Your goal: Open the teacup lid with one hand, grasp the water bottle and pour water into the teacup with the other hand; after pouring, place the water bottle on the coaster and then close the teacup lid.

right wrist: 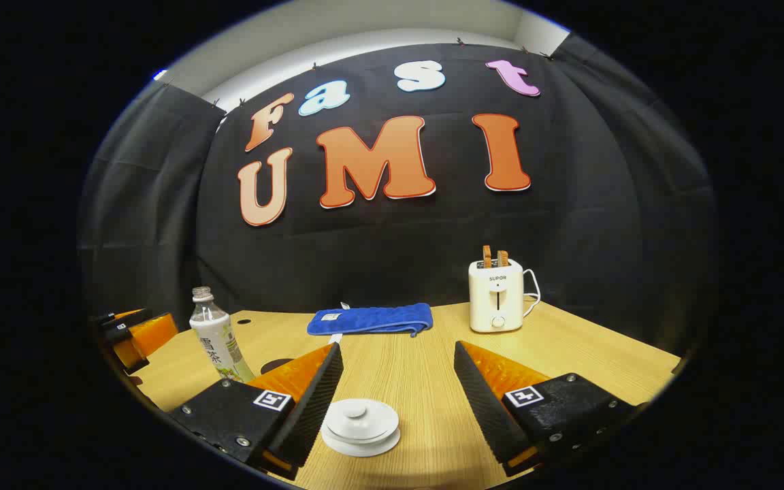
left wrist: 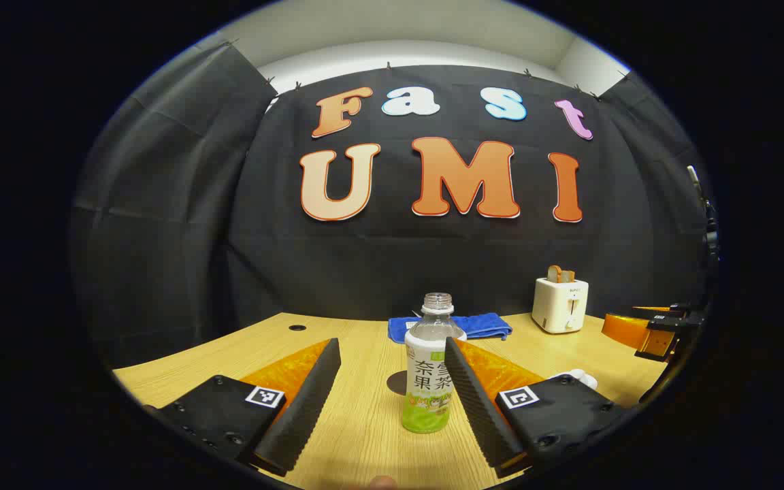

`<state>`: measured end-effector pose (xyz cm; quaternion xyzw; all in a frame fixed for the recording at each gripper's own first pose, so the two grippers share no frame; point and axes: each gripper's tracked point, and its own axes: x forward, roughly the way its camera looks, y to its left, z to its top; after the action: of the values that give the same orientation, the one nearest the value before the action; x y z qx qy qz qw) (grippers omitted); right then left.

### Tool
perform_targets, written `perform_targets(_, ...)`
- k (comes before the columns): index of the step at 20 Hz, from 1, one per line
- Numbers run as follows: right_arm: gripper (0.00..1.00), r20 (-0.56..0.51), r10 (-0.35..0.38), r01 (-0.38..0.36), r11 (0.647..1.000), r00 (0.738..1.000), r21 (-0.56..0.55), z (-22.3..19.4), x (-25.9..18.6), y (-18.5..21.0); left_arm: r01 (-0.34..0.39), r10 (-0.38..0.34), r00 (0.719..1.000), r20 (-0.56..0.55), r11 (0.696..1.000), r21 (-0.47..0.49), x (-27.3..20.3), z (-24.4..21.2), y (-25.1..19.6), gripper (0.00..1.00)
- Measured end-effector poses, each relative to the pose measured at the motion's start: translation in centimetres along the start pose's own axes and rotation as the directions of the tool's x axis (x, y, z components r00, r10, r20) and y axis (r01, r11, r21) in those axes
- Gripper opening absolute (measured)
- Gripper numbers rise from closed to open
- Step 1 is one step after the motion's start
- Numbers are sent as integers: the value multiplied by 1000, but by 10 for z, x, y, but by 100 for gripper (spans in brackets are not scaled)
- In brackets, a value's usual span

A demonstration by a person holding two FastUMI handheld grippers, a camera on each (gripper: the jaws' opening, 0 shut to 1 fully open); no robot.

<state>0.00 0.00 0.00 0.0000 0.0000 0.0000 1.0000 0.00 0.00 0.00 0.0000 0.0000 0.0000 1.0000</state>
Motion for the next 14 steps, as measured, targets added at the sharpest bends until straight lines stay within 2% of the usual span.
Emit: perform_targets(14, 98, 1, 0, 0, 1000, 1000, -11, -4, 2, 0, -13, 13, 1000, 6, 1000, -6, 0, -2, 5, 99)
